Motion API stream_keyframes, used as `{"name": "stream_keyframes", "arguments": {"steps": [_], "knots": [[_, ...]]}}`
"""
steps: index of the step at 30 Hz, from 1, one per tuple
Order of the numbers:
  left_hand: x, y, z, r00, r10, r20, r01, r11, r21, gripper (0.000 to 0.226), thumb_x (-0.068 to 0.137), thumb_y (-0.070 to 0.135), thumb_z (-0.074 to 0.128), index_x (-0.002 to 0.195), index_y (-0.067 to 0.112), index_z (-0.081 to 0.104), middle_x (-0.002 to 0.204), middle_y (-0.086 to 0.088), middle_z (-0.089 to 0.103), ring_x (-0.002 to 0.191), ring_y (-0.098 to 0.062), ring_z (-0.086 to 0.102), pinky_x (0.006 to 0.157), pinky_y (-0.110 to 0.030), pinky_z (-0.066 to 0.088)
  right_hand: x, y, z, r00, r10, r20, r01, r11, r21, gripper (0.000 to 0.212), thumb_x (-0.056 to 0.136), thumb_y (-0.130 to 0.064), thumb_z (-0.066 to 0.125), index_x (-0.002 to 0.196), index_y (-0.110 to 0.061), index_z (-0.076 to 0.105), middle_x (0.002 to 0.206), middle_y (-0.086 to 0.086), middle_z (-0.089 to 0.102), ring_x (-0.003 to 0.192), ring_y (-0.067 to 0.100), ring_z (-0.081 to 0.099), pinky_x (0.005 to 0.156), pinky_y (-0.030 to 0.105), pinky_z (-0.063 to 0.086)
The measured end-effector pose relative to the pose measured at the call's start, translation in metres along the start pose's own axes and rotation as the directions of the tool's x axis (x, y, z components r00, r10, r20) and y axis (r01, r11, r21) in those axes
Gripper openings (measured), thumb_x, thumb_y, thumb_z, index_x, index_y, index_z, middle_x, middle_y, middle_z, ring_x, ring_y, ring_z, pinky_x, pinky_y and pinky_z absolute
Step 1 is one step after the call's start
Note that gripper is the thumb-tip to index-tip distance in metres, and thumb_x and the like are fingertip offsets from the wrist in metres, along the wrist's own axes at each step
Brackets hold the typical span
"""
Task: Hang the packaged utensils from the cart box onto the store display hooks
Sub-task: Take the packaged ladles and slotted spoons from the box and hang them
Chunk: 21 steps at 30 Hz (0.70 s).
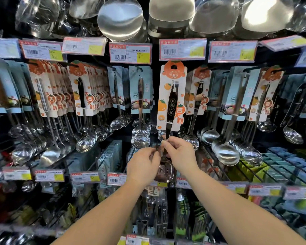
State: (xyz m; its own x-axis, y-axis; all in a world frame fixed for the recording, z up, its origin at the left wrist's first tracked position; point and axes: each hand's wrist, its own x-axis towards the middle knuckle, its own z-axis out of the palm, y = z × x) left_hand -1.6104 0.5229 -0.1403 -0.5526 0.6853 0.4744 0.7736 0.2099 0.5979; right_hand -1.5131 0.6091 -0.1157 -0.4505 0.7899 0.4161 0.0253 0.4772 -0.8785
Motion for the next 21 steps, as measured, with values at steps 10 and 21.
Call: {"name": "stream_keyframes", "arguments": {"steps": [10,21], "knots": [[0.016,-0.027,-0.015,0.989,-0.018,-0.144,0.046,0.980,0.196,0.031,0.094,0.031,0.048,0.118,0.017,0.061,0.118,-0.001,0.062,0.112,-0.023,0.051,0.096,-0.039,0.040,0.005,0.000,-0.002,1.000,0.001,-0.001,-0.001,1.000,0.019,0.012,0.091,-0.023,0.063,0.082,-0.018,0.071,0.078,0.010,0.070,0.070,0.014,0.058,0.076,0.053,0.055],[0.026,-0.023,-0.005,0.997,0.072,-0.019,-0.059,0.919,0.389,0.039,0.095,0.038,0.042,0.127,0.020,0.055,0.127,0.002,0.058,0.118,-0.020,0.047,0.103,-0.038,0.033,0.006,0.001,-0.012,0.999,-0.030,-0.020,0.030,1.000,0.006,0.013,0.092,-0.024,0.061,0.087,-0.014,0.068,0.076,0.017,0.064,0.062,0.013,0.049,0.070,0.048,0.053]]}}
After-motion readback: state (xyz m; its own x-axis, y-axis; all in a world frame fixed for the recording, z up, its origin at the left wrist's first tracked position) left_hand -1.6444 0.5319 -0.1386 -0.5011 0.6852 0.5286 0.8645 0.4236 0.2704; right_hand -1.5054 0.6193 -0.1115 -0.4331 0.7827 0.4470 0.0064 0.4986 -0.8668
